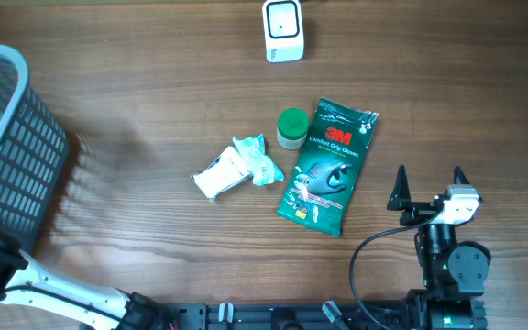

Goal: Scan the item barcode
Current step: 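Reach into the basket and grasp the orange Kleenex tissue pack, then hold the Kleenex pack toward the scanner, then drop it on the table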

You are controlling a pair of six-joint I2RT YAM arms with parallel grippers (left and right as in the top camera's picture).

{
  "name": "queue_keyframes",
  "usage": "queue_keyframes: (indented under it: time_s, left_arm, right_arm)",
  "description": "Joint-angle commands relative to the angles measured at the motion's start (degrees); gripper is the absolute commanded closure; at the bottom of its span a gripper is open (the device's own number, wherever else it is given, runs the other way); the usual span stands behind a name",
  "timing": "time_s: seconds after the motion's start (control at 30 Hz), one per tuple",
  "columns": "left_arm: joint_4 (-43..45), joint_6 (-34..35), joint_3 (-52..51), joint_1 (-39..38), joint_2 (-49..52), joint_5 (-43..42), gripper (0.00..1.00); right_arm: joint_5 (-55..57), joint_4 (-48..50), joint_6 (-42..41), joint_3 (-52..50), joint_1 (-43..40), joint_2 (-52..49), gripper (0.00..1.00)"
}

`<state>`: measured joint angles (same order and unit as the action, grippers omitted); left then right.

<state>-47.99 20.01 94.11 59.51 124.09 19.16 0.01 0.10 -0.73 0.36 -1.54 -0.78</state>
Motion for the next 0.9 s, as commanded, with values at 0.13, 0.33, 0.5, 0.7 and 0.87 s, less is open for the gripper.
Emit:
queue_keyframes:
  time_s: [0.13,0.33,0.5,0.7,0.87]
  left_arm:
    - [-0.6,-0.3,-0.3,-6.4,2.1,-0.7,0.96]
    - [-0.4,-0.3,-0.3,-16.4,-1.1,-0.1,0.96]
    - [-1.7,-0.3,-0.3,-18.9,-11.9,0.0,0.96]
    - [-7.3,3.1,-0.3,-20.8,-32.3,-3.4,0.96]
    - [-10.8,5.4,-0.3,-36.1,-51.9,-16.8,0.96]
  right_arm:
    - [-0.5,0.3,0.7,-0.1,0.2,0.3,0.0]
    - [-0.5,0.3,0.7,-0.1,0.2,0.3,0.0]
    - [-0.5,0.3,0.7,-0.1,0.2,0.3,0.0]
    - [-0.5,0.3,0.7,-0.1,0.2,0.3,0.0]
    - [-0.5,0.3,0.7,-0.1,0.2,0.3,0.0]
